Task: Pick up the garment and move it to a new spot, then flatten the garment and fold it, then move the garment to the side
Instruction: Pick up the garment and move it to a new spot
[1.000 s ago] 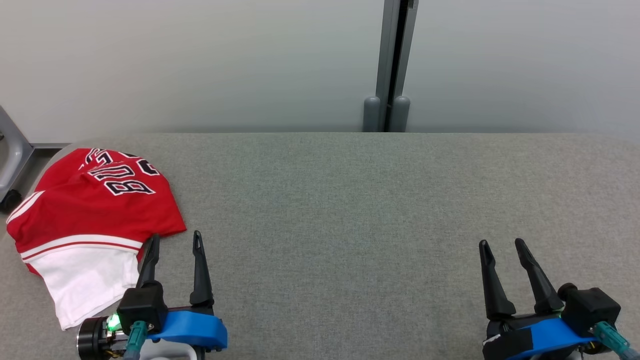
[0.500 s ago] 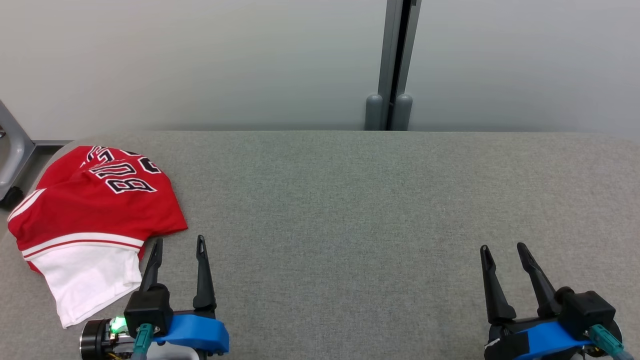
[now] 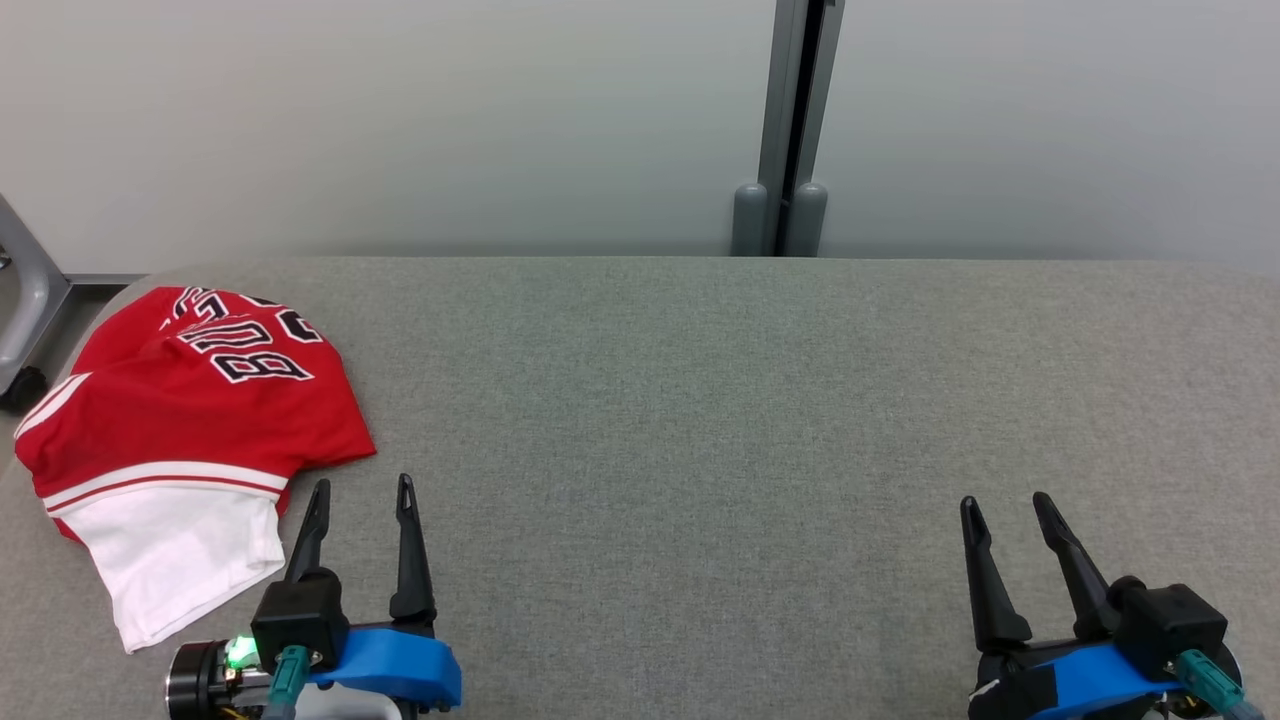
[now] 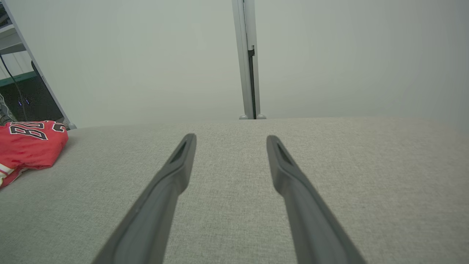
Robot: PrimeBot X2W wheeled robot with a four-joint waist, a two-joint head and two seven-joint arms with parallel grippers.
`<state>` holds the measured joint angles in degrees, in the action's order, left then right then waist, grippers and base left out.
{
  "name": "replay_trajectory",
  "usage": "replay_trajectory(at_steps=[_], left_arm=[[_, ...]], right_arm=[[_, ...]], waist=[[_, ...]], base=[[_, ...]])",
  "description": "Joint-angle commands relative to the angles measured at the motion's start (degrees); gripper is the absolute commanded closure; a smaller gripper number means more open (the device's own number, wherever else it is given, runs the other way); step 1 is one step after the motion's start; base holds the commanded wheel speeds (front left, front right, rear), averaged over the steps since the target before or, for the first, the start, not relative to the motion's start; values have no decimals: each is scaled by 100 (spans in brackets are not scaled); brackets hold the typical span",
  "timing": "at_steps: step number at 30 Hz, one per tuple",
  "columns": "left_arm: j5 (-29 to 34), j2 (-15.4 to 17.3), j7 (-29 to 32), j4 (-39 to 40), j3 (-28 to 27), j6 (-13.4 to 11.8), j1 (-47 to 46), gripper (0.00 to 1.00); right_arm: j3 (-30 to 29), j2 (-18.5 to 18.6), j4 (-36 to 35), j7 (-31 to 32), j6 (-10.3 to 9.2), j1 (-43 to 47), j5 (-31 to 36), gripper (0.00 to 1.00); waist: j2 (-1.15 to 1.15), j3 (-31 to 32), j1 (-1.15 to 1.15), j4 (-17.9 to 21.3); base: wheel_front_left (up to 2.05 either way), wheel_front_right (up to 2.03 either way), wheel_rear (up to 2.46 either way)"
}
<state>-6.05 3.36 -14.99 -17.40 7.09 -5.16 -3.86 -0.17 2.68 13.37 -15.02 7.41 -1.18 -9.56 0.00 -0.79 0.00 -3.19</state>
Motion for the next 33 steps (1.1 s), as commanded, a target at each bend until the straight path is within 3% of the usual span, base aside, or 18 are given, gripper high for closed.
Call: replay_trajectory(at_steps=[1,12,33], left_arm=[[-21,3,-30,-12,12,-2,-74,0],[1,82,-29,35,-104,-47,-178,0],[-68,161,-29,134,-358,-129,-107,0]], right_arm=[[-9,38,-12,-24,15,-55,3,0],[24,35,-36,-23,15,-120,105,0],[92,36,64,-23,15,-218,165,0]], waist=[[0,-6,0,-7],[0,-126,0,-357],[0,-316,0,-2060]], base=[[0,0,0],[0,0,0],[0,0,0]])
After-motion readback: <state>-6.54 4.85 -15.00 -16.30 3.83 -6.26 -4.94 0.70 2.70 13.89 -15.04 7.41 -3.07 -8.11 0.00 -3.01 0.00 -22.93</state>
